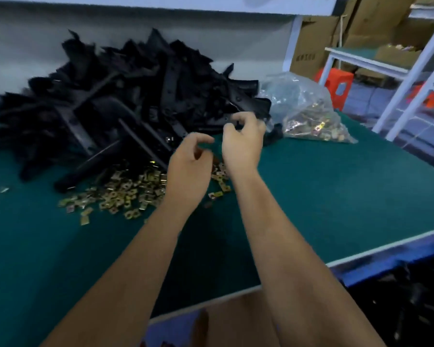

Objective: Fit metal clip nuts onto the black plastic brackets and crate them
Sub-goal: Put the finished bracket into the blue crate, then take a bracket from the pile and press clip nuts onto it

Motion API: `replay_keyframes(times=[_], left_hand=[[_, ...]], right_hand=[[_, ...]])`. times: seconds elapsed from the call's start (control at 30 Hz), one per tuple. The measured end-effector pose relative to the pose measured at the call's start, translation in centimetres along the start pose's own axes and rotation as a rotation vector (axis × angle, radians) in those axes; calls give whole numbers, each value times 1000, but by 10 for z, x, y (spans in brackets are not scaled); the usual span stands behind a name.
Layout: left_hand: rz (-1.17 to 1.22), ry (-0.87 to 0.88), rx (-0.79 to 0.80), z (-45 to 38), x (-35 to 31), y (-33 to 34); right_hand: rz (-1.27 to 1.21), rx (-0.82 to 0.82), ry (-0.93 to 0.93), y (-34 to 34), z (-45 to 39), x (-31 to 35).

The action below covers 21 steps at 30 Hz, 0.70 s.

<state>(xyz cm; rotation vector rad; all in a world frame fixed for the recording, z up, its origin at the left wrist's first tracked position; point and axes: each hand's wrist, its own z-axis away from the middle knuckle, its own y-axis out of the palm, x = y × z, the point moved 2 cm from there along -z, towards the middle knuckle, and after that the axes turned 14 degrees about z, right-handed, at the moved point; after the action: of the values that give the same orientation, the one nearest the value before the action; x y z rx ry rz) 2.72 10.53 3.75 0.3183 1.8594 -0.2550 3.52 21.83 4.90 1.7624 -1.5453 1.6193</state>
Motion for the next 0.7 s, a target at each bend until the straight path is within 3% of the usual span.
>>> replay_keyframes(times=[0.17,0.33,0.57,0.7], left_hand=[[21,-42,-280,-15,23,-77],[348,-210,-537,-28,41,-104],[221,-178,-466,-34,49,-97],[366,-185,-316,-32,44,-99]], right_hand=[[27,160,-61,54,18,15],[249,231,-314,82,34,12],[400,259,-455,95,36,18],[392,276,-572,99,46,29]])
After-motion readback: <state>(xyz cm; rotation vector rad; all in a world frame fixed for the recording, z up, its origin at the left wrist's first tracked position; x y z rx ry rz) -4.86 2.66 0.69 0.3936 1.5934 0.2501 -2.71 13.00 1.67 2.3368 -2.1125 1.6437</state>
